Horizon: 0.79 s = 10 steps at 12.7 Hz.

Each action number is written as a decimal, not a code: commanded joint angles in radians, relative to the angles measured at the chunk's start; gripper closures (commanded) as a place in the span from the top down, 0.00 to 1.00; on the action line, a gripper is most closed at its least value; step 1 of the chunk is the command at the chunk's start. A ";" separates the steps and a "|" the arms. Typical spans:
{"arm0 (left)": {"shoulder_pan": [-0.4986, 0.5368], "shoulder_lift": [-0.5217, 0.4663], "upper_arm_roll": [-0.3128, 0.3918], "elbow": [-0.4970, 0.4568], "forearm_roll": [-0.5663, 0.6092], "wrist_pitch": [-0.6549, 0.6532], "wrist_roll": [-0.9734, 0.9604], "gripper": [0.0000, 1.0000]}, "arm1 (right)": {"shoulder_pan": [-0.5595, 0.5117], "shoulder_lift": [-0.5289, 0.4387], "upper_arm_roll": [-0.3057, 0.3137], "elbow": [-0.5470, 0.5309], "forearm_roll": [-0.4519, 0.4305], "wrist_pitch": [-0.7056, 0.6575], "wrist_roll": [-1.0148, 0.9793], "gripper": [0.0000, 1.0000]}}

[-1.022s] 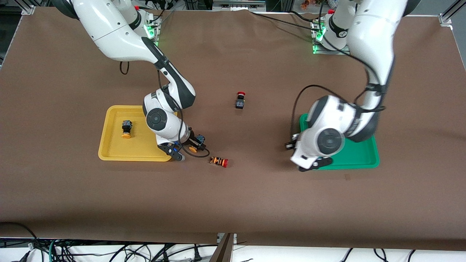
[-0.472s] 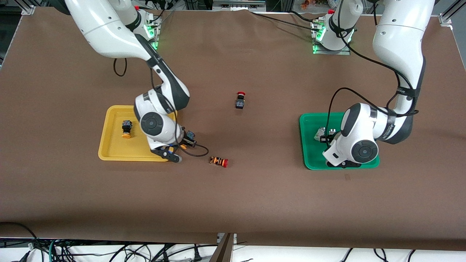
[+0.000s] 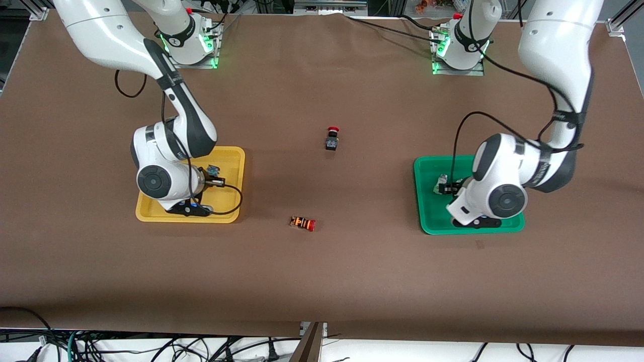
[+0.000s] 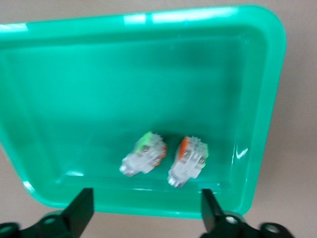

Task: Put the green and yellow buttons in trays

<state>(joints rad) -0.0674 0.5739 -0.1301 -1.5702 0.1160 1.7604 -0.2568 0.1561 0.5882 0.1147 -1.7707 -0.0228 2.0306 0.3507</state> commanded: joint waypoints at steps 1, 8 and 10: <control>0.066 -0.110 -0.008 -0.007 -0.028 -0.018 0.042 1.00 | -0.004 -0.045 -0.003 -0.098 -0.016 0.077 -0.024 0.99; 0.107 -0.310 -0.005 0.174 -0.128 -0.109 0.056 1.00 | -0.052 -0.333 -0.030 0.137 -0.016 -0.292 -0.246 1.00; 0.084 -0.414 0.026 0.132 -0.121 -0.157 0.070 1.00 | -0.052 -0.445 -0.032 0.143 -0.016 -0.395 -0.242 1.00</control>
<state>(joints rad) 0.0359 0.2440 -0.1321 -1.4064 0.0005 1.6486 -0.2201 0.1082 0.2402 0.0785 -1.6172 -0.0289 1.7123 0.1241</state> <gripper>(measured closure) 0.000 0.000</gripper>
